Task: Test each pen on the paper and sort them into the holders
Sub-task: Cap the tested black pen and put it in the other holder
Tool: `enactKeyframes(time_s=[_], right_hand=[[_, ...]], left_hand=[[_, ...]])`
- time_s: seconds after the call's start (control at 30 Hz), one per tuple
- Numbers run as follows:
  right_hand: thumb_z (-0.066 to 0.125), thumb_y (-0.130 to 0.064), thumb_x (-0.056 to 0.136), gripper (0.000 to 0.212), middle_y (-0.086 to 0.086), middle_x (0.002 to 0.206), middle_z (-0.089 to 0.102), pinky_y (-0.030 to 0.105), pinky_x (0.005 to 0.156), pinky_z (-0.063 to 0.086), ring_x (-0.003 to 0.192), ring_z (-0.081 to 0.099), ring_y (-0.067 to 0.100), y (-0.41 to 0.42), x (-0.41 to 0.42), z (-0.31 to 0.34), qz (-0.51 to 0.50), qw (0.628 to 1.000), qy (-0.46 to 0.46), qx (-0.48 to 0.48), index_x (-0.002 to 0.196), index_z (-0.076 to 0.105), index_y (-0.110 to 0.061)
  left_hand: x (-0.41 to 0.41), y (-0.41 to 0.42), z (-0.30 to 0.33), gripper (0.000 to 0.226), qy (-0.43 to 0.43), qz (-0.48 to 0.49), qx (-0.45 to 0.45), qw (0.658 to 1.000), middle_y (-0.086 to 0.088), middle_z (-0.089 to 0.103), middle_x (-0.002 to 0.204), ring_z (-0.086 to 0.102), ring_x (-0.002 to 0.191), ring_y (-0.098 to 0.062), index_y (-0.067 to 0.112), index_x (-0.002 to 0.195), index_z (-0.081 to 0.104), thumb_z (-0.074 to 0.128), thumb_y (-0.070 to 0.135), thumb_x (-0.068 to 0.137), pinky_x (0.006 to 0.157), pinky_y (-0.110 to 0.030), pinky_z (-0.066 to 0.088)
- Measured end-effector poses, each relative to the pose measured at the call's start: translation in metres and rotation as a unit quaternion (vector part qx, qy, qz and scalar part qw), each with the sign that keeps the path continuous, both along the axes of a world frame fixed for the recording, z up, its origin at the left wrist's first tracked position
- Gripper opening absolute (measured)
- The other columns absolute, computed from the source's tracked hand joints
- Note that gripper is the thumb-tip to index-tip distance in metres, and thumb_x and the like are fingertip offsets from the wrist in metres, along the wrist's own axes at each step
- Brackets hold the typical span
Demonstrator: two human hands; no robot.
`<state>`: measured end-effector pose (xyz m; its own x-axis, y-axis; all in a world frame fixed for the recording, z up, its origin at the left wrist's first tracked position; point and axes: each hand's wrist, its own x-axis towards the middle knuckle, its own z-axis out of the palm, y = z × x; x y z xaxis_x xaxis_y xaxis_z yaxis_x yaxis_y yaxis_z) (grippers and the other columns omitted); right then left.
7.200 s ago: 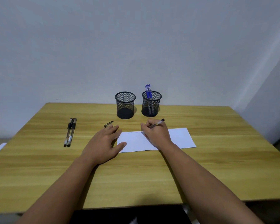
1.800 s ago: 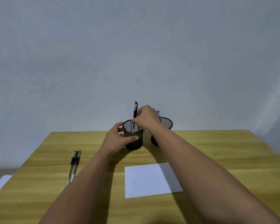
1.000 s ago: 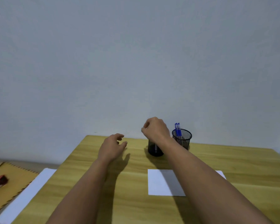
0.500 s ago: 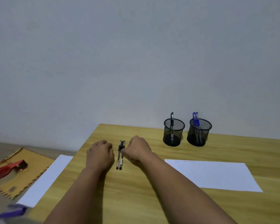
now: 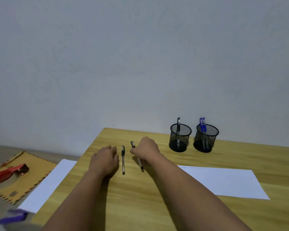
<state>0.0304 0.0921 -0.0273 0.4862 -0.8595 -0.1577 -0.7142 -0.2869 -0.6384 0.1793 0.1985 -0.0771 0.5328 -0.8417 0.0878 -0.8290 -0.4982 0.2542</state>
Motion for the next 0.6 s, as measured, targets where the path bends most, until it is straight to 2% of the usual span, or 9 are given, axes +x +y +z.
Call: enactKeyframes(time_s=[0.07,0.13,0.23,0.3,0.37,0.43,0.5,0.53,0.6], right_hand=[[0.074,-0.032,0.084,0.025,0.002,0.076,0.066,0.03,0.054,0.045,0.07,0.061,0.026,-0.006,-0.014,0.014,-0.008,1.0,-0.02,0.003,0.074,0.061,-0.012],[0.071,-0.028,0.085,0.022,0.005,0.082,0.079,0.032,0.058,0.051,0.063,0.062,0.023,-0.013,-0.03,0.031,0.0,0.999,-0.045,0.02,0.078,0.074,-0.007],[0.069,-0.018,0.093,0.011,0.005,0.088,0.081,0.023,0.051,0.041,0.053,0.057,0.014,-0.021,-0.061,0.058,0.019,0.99,-0.09,0.105,0.087,0.074,-0.009],[0.071,-0.016,0.095,0.005,0.002,0.083,0.077,0.022,0.054,0.04,0.055,0.058,0.011,-0.024,-0.086,0.076,0.011,0.975,-0.131,0.178,0.095,0.074,-0.012],[0.072,-0.016,0.096,0.008,0.002,0.086,0.078,0.024,0.056,0.043,0.059,0.059,0.01,-0.03,-0.113,0.092,-0.004,0.959,-0.169,0.229,0.102,0.075,-0.012],[0.073,-0.018,0.097,0.009,0.002,0.092,0.079,0.021,0.058,0.044,0.064,0.059,0.008,-0.036,-0.142,0.102,-0.013,0.937,-0.21,0.278,0.105,0.074,-0.012],[0.077,-0.02,0.095,0.013,0.001,0.096,0.08,0.018,0.058,0.048,0.067,0.06,0.008,-0.043,-0.168,0.106,-0.023,0.901,-0.285,0.326,0.107,0.074,-0.013],[0.079,-0.021,0.095,0.015,0.002,0.097,0.079,0.017,0.058,0.048,0.067,0.06,0.007,-0.046,-0.18,0.105,-0.029,0.888,-0.324,0.327,0.108,0.076,-0.013],[0.079,-0.026,0.096,0.015,0.001,0.093,0.074,0.019,0.058,0.043,0.062,0.056,0.007,-0.048,-0.195,0.099,-0.045,0.889,-0.363,0.275,0.105,0.077,-0.014]], left_hand=[[-0.007,-0.002,0.015,0.044,0.022,0.008,-0.051,0.998,-0.001,0.055,0.145,0.051,0.133,-0.026,0.022,0.14,0.055,0.043,0.038,0.101,0.105,-0.043,0.045],[-0.017,-0.006,0.031,0.051,0.023,-0.007,-0.095,0.995,-0.001,0.049,0.152,0.048,0.137,-0.025,0.021,0.149,0.047,0.048,0.037,0.1,0.107,-0.042,0.044],[-0.037,-0.018,0.053,0.059,0.044,-0.088,-0.151,0.984,0.003,0.051,0.151,0.047,0.137,-0.02,0.027,0.151,0.045,0.061,0.035,0.095,0.106,-0.038,0.044],[-0.054,-0.028,0.066,0.053,0.047,-0.156,-0.177,0.971,0.01,0.061,0.139,0.056,0.128,-0.013,0.032,0.142,0.055,0.069,0.037,0.091,0.099,-0.03,0.047],[-0.077,-0.038,0.079,0.033,0.032,-0.203,-0.205,0.957,0.015,0.072,0.118,0.066,0.109,-0.007,0.032,0.124,0.07,0.07,0.035,0.091,0.086,-0.025,0.05],[-0.099,-0.047,0.091,0.019,0.026,-0.221,-0.241,0.945,0.013,0.077,0.1,0.069,0.091,-0.008,0.029,0.111,0.076,0.068,0.031,0.093,0.078,-0.03,0.054],[-0.12,-0.053,0.099,0.016,0.028,-0.23,-0.253,0.939,0.009,0.076,0.084,0.067,0.078,-0.014,0.027,0.106,0.077,0.066,0.032,0.095,0.07,-0.039,0.054],[-0.131,-0.057,0.103,0.016,0.032,-0.235,-0.252,0.938,0.007,0.073,0.076,0.065,0.072,-0.016,0.028,0.104,0.077,0.066,0.034,0.095,0.067,-0.041,0.053],[-0.152,-0.064,0.108,0.018,0.042,-0.252,-0.25,0.934,0.003,0.07,0.068,0.063,0.066,-0.02,0.027,0.1,0.076,0.064,0.04,0.095,0.063,-0.042,0.052]])
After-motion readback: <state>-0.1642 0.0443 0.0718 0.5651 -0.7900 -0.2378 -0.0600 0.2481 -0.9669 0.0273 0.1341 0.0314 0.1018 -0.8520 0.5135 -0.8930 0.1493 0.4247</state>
